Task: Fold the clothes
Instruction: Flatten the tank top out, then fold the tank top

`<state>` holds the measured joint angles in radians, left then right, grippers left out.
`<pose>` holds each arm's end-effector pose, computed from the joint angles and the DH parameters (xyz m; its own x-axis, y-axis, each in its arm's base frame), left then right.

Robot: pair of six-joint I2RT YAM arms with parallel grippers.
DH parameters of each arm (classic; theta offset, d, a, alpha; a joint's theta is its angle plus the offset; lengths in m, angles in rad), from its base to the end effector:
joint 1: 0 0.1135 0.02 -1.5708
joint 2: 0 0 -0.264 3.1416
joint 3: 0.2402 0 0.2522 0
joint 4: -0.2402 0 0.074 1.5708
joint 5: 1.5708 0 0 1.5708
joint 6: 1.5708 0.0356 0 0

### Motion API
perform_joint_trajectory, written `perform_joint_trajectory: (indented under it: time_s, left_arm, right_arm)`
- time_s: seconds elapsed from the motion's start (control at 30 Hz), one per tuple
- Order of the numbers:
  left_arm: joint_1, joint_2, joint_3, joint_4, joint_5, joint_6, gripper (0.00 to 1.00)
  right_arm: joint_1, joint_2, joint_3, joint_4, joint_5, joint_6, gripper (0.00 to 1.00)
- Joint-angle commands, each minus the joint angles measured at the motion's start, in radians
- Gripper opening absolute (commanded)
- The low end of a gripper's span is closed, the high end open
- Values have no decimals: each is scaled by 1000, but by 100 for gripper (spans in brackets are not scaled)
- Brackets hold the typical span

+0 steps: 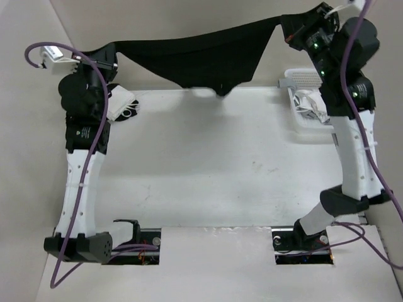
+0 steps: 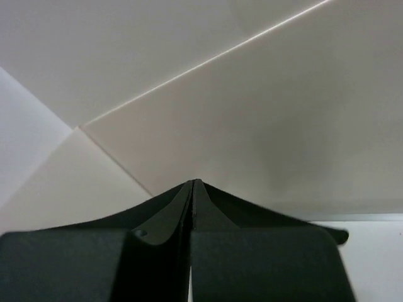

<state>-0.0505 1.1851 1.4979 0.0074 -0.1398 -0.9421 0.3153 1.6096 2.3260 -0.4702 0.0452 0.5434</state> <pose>0.2389 -0.0071 0.5250 0.2513 -0.8146 -0.5227 0.2060 0.5727 -0.7935 0.2684 0.0859 0.6101 0.0597 0.5628 -0.8244 -0.3493 0.7855 0.5109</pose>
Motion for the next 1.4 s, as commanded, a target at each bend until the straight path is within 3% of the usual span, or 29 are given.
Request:
perform_joint_trajectory:
  time_s: [0.0, 0.13, 0.2, 0.23, 0.3, 0.4, 0.53, 0.67, 0.77, 0.93, 1.0, 1.07, 1.17, 1.23, 1.37]
  left_arm:
    - [-2, -87, -88, 59, -1, 31, 1]
    - [-31, -191, -314, 80, -6, 8, 1]
    - [-41, -303, -505, 86, -9, -6, 2]
    - [-42, -326, -539, 83, -7, -9, 2]
    - [-44, -466, -722, 57, -9, -9, 2]
    - [-12, -695, -926, -112, 14, 11, 2]
    - [28, -930, -1050, -358, 83, 43, 2]
    - [-30, -1073, -1099, -590, 117, -26, 4]
    - [-105, -1120, -1078, -678, 88, -64, 5]
    - [-174, -1179, -961, -778, -102, -95, 5]
    - [-165, -1161, -946, -755, -135, -89, 5]
    - [-159, -1070, -936, -620, -168, -66, 5]
    - [-151, -913, -946, -421, -182, -55, 5]
    - [-131, -741, -938, -215, -196, -60, 5]
    - [-71, -458, -887, 44, -224, -63, 5]
  right_arm:
    - [5, -164, -295, 80, -13, 7, 0]
    - [8, -354, -659, 201, 2, 24, 0]
    - [32, -523, -976, 273, 5, 46, 0]
    - [37, -542, -1013, 281, 5, 47, 0]
    - [73, -658, -1236, 329, 18, 70, 0]
    - [138, -833, -1532, 360, 42, 131, 0]
    - [281, -1029, -1820, 314, 74, 243, 0]
    - [501, -1174, -1965, 150, 157, 384, 0]
    - [677, -1246, -1992, 10, 234, 487, 0]
    - [1041, -1214, -1868, -130, 485, 670, 0]
    - [1098, -1134, -1791, -124, 567, 644, 0]
    - [1030, -1012, -1685, -64, 627, 496, 0]
    - [812, -883, -1601, 99, 544, 275, 0]
    - [553, -734, -1536, 298, 380, 120, 0]
    - [272, -460, -1391, 499, 124, 75, 0]
